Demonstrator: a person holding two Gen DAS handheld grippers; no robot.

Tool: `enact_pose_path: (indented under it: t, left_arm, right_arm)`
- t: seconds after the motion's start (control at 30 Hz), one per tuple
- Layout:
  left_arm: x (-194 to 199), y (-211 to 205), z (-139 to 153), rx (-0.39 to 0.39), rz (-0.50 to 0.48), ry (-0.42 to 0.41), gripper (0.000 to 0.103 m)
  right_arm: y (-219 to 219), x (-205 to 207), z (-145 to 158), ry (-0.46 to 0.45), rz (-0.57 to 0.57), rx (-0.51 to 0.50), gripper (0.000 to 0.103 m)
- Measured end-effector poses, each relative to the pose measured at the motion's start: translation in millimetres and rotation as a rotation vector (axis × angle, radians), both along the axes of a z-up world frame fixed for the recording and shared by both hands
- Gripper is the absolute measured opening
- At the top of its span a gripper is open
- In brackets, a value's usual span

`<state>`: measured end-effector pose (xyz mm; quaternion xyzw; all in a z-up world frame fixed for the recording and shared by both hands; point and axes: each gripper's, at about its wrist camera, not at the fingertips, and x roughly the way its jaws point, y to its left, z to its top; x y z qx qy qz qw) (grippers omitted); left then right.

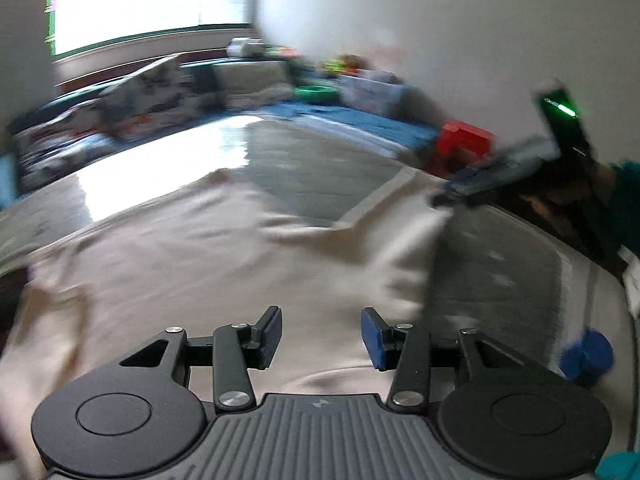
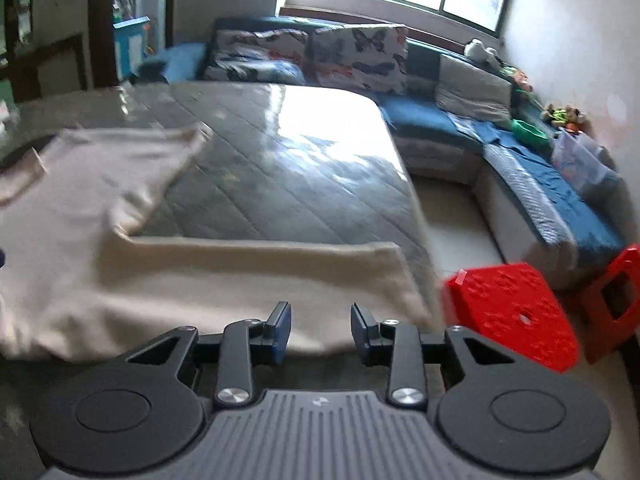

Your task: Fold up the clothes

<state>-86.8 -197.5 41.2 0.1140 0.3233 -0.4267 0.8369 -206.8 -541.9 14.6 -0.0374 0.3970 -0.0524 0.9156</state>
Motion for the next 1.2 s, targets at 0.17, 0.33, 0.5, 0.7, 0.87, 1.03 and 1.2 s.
enact_pose_path:
  t: [0.17, 0.33, 0.5, 0.7, 0.87, 1.03, 1.2]
  left_arm:
    - [34.2, 45.6, -7.3, 0.003, 0.229, 0.038, 0.047]
    - [59.2, 75.4, -23.4, 0.018, 0.355, 0.068, 0.047]
    - [59.2, 73.6, -30.2, 0.052, 0.432, -0.019, 0.048]
    - [54.8, 78.7, -28.6, 0.131, 0.672, -0.220, 0.050]
    - [58.4, 112.9, -23.7, 0.186, 0.907, -0.269, 0.051]
    - [55.9, 161.2, -22.2, 0.208, 1.138, -0.255, 0.054]
    - [36.8, 160.6, -8.0, 0.091, 0.946, -0.249, 0.054]
  right_arm:
    - [20.9, 15.6, -11.5, 0.016, 0.046, 0.023, 0.037]
    - [25.0, 21.6, -16.7, 0.022, 0.031, 0.029, 0.042]
    - [22.4, 22.0, -17.9, 0.027, 0.011, 0.030, 0.048]
    - [23.4, 24.0, -18.4, 0.035, 0.005, 0.029, 0.048]
    - [23.6, 24.8, -18.3, 0.039, 0.009, 0.021, 0.049]
    - [23.8, 24.1, -19.3, 0.035, 0.008, 0.019, 0.049]
    - [26.5, 24.2, -19.3, 0.036, 0.007, 0.006, 0.049]
